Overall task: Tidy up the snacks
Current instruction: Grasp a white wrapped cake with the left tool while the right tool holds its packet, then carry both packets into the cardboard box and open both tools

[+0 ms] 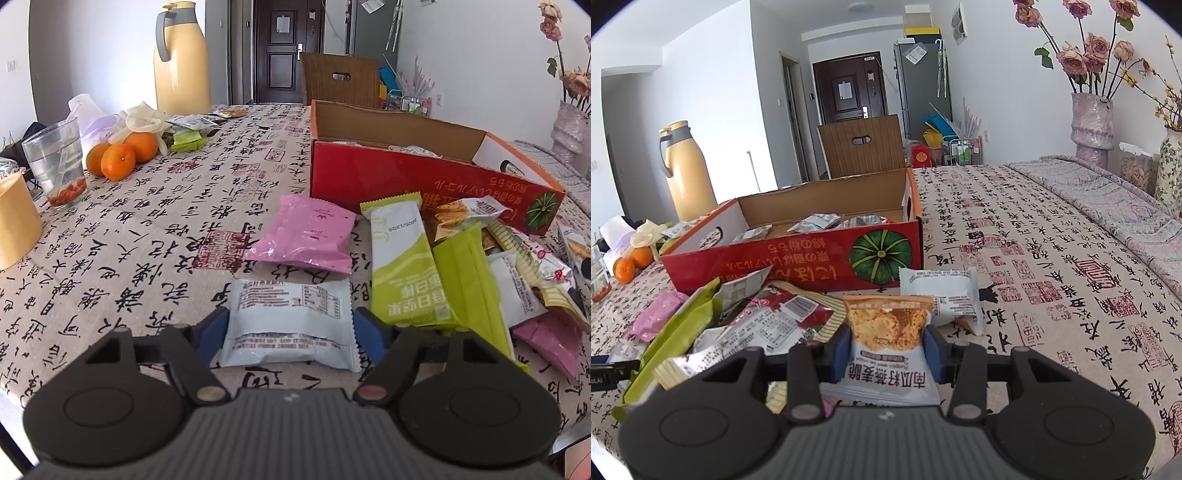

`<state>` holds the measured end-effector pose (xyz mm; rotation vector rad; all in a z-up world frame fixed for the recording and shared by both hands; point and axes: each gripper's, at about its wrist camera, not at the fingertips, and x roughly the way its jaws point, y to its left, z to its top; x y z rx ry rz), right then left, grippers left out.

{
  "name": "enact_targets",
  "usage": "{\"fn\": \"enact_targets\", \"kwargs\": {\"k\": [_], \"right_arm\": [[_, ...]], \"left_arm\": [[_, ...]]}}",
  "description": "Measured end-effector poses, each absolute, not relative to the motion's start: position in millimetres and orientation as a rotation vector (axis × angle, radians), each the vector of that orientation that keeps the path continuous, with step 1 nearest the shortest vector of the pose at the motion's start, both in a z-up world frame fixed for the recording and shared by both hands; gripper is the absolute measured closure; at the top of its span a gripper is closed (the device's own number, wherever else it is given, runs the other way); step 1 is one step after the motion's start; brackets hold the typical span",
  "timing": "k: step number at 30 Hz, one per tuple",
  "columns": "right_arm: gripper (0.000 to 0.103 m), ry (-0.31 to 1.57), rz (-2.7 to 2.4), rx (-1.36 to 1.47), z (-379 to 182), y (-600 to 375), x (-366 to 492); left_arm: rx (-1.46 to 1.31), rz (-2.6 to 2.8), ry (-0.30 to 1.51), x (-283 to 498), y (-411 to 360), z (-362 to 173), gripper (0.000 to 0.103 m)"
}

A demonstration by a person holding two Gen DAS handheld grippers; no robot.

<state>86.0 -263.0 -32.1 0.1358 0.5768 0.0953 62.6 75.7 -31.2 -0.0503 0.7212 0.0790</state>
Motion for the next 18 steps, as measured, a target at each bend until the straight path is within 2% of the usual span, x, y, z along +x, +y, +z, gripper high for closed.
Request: {"fn": "enact_targets", "kwargs": {"k": [4,6,9,18], "right_arm": [[0.062,0.576,0.097,0.135,-32.0,-262.4,85.6],[0.062,0.574,0.098,0.135,-31.3,-262.4,84.6],[0.062,0.573,0.097,0.136,-30.7,-262.5,83.9],[0.062,0.565,0.101,0.135,-27.6,-262.9,80.6]], "left_arm": [[-0.058,0.066,0.716,60.2,76.8,-29.5,0.037],[-0.059,0.058,0.71,58.6,77.0,-28.3,0.045],[-0.061,0.052,0.698,56.3,77.5,-26.4,0.048],[-0.075,0.055,0.661,46.0,84.7,-16.9,0.05]]}}
